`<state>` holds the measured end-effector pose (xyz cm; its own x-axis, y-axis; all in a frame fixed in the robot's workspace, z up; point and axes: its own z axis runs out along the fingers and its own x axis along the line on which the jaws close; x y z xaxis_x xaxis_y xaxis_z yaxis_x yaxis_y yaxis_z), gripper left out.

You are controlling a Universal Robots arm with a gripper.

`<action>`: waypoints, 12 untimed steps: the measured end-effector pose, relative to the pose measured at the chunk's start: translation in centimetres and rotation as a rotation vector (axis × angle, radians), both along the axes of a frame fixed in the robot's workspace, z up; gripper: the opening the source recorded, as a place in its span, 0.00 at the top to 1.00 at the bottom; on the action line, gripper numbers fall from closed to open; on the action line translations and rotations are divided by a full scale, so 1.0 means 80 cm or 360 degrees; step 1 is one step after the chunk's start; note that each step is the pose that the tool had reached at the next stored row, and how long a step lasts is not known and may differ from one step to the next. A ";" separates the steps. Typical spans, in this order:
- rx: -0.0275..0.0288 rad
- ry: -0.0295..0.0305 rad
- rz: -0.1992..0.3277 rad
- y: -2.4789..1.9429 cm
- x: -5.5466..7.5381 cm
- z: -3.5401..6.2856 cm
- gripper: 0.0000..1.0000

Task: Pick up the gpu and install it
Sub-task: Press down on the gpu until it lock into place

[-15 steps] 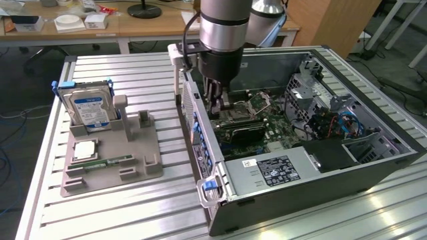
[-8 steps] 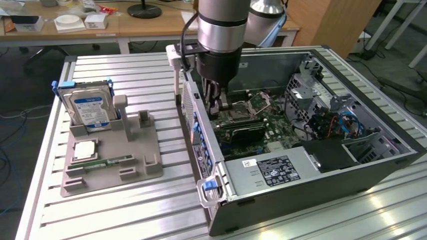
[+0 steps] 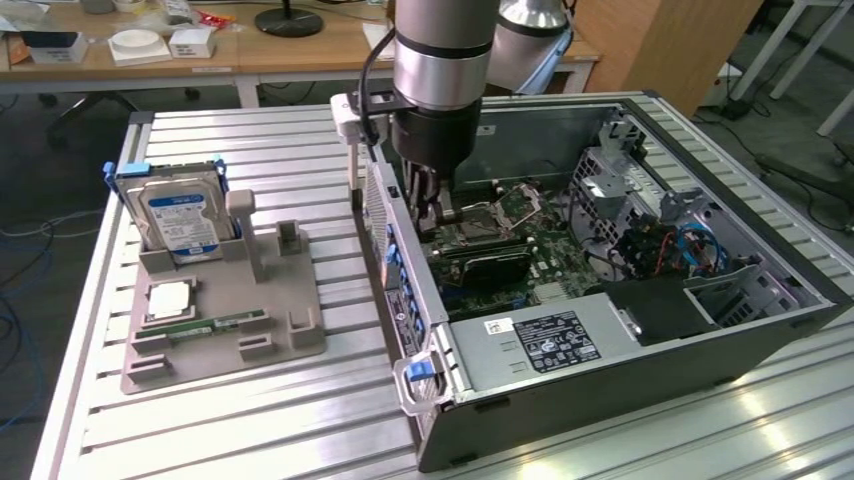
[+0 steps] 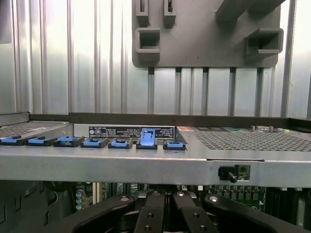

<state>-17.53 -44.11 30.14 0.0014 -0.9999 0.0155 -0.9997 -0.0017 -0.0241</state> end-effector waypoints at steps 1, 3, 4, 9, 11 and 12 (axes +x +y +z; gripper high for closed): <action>0.00003 -0.00002 0.0000 0.0001 0.000 0.000 0.90; 0.00005 -0.00005 0.0000 0.0000 0.000 0.000 0.90; 0.00009 -0.00006 0.0000 -0.0008 0.000 0.000 0.90; 0.00006 -0.00004 -0.0001 -0.0033 0.000 0.000 0.90; 0.00004 -0.00002 0.0000 -0.0038 0.000 0.000 0.90; 0.00003 -0.00003 0.0000 -0.0047 0.000 0.000 0.90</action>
<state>-17.53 -44.49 30.13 0.0014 -0.9999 0.0152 -0.9997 -0.0018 -0.0243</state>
